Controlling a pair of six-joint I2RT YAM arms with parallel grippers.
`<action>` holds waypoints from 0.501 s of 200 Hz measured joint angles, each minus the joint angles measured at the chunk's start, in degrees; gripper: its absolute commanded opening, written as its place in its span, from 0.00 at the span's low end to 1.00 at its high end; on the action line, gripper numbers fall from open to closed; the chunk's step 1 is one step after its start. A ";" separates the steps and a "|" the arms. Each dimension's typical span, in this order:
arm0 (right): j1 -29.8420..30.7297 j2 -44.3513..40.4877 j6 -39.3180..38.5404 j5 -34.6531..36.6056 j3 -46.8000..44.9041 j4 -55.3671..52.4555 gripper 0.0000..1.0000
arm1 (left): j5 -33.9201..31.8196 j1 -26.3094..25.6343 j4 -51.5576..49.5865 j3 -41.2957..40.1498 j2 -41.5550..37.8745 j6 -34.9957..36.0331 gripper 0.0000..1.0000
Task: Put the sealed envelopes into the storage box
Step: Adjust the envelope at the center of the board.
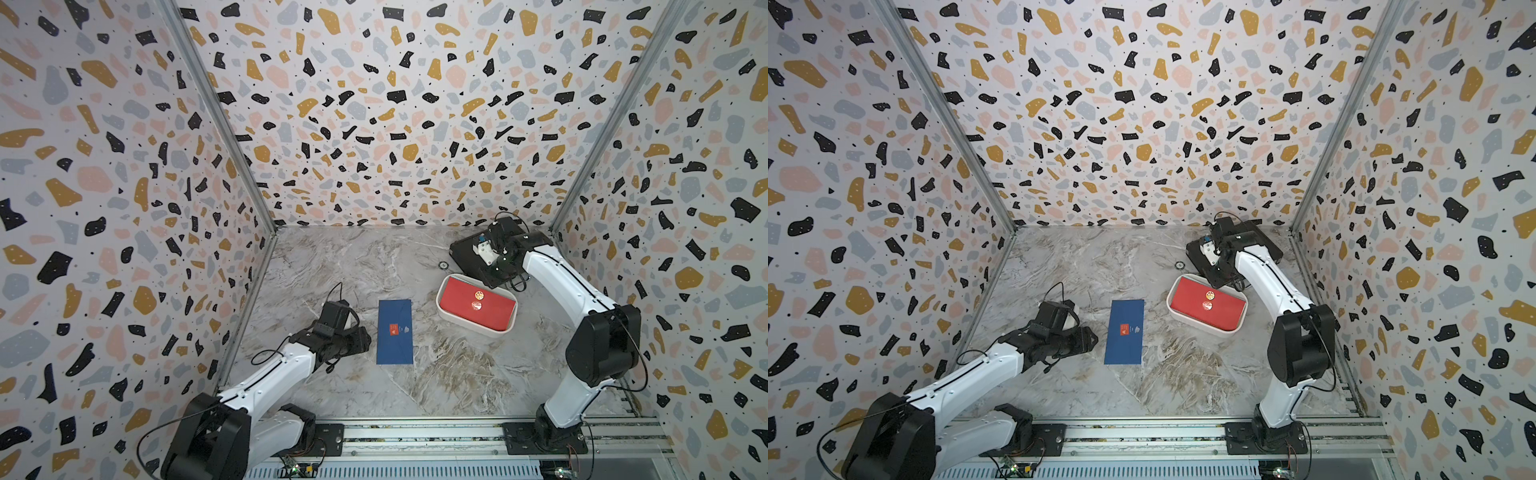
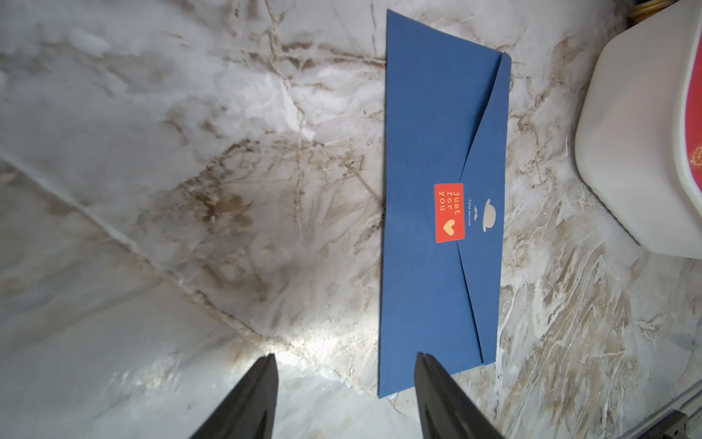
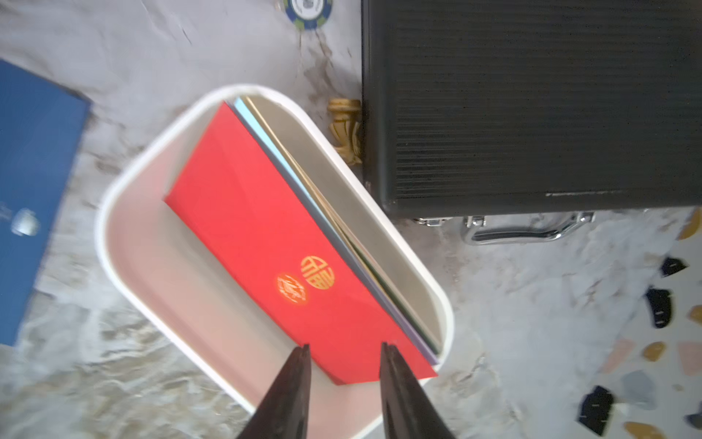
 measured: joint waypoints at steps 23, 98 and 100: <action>4.83 -0.83 11.32 -3.17 -1.42 2.05 0.35 | 1.33 0.00 1.31 3.23 4.87 0.00 0.56; 25.53 6.36 32.96 -5.86 -8.46 13.86 0.46 | 4.28 0.00 7.26 8.87 19.93 0.31 0.45; 25.73 6.84 33.33 -5.75 -8.46 14.05 0.46 | 4.33 0.00 7.37 8.90 20.22 0.28 0.44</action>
